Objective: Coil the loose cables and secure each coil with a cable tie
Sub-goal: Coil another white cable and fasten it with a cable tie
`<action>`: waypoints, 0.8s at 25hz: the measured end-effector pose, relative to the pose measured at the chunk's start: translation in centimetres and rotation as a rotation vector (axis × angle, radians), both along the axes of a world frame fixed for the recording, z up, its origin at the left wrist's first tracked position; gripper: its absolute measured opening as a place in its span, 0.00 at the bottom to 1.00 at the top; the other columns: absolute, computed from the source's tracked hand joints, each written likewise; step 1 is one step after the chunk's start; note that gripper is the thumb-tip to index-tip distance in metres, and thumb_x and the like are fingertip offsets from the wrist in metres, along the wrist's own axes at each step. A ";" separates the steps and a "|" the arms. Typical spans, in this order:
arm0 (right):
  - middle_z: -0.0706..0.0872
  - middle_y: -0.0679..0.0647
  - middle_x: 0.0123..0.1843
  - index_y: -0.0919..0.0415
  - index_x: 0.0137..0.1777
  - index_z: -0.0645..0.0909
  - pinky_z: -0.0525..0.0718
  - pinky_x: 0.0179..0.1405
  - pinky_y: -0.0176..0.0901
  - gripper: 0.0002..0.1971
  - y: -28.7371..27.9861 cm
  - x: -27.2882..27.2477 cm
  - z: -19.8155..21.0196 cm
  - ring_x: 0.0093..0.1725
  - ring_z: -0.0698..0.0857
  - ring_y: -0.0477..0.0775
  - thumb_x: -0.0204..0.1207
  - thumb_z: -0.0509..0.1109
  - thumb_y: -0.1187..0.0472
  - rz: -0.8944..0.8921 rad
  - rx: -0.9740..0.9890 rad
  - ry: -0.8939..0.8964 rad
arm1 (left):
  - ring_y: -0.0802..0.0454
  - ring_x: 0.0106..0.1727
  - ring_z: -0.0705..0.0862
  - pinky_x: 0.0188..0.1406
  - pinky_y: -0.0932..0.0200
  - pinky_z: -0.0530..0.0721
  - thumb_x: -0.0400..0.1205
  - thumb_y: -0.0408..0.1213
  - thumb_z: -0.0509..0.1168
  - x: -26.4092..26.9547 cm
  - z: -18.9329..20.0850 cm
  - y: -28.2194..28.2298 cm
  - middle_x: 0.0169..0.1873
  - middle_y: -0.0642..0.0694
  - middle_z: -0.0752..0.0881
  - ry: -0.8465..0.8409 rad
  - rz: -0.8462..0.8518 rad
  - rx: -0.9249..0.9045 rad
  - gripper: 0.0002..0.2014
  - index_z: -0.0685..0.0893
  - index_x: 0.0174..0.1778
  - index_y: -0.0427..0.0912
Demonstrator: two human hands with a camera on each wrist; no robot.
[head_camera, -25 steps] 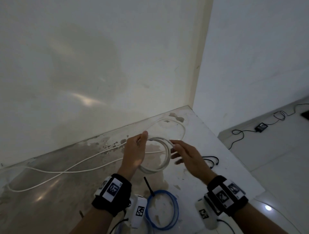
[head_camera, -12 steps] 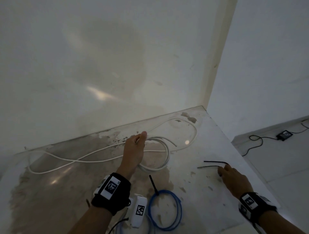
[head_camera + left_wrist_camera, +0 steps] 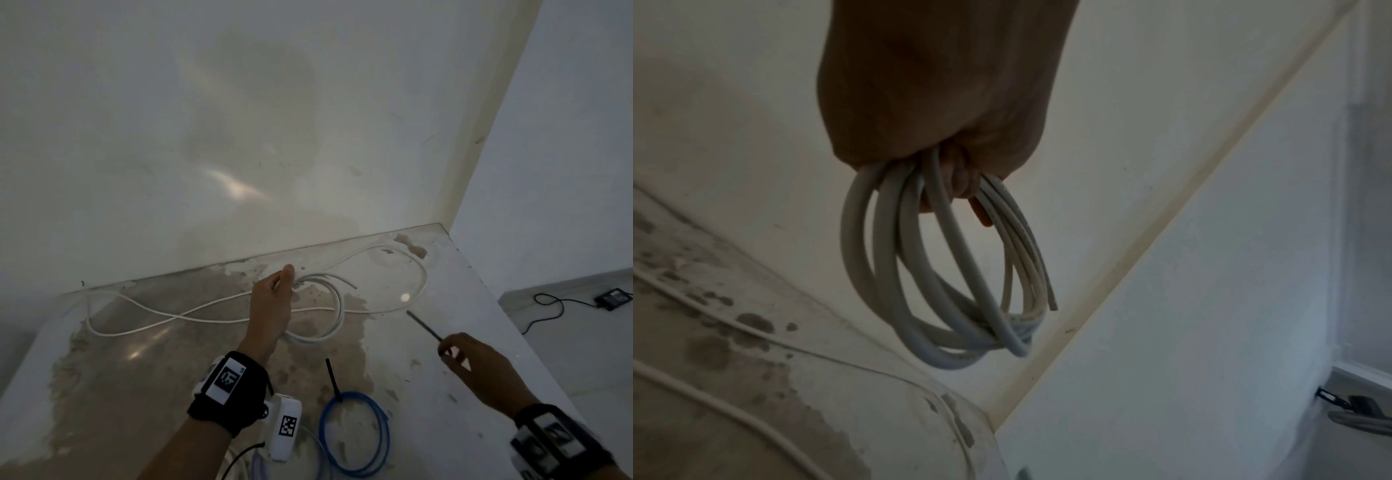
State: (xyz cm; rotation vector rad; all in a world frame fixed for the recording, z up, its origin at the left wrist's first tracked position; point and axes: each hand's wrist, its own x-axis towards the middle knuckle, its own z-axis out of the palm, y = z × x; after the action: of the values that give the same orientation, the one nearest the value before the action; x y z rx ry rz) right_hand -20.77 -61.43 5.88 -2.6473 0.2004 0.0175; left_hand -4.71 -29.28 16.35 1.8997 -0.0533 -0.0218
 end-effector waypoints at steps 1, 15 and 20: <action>0.88 0.39 0.44 0.45 0.48 0.81 0.80 0.36 0.29 0.05 1.5 0.6 3.3 0.41 0.86 0.37 0.80 0.73 0.58 -0.020 0.171 -0.048 | 0.59 0.16 0.63 0.30 0.54 0.63 0.88 0.47 0.57 0.2 0.0 0.4 0.16 0.54 0.63 -0.018 0.010 0.008 0.25 0.65 0.26 0.42; 0.91 0.64 0.46 0.70 0.56 0.83 0.91 0.43 0.46 0.06 19.1 8.1 17.0 0.41 0.92 0.61 0.83 0.67 0.68 -0.052 1.203 -0.202 | 0.52 0.21 0.65 0.24 0.53 0.65 0.88 0.47 0.57 -1.4 3.0 2.1 0.19 0.47 0.66 -0.225 -0.033 -0.075 0.24 0.69 0.25 0.44; 0.87 0.59 0.53 0.58 0.54 0.84 0.88 0.35 0.40 0.05 21.0 8.1 16.9 0.34 0.88 0.52 0.79 0.72 0.64 -0.063 0.924 -0.469 | 0.54 0.18 0.68 0.23 0.53 0.69 0.88 0.48 0.57 -2.3 3.7 3.1 0.15 0.53 0.70 -0.173 -0.096 -0.119 0.20 0.86 0.30 0.58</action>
State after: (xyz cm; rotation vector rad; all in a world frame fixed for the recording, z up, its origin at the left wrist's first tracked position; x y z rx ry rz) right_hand -12.65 -40.40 22.77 -1.6636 0.0813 -0.4229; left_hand -7.05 -26.14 20.02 1.7751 -0.2580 0.0783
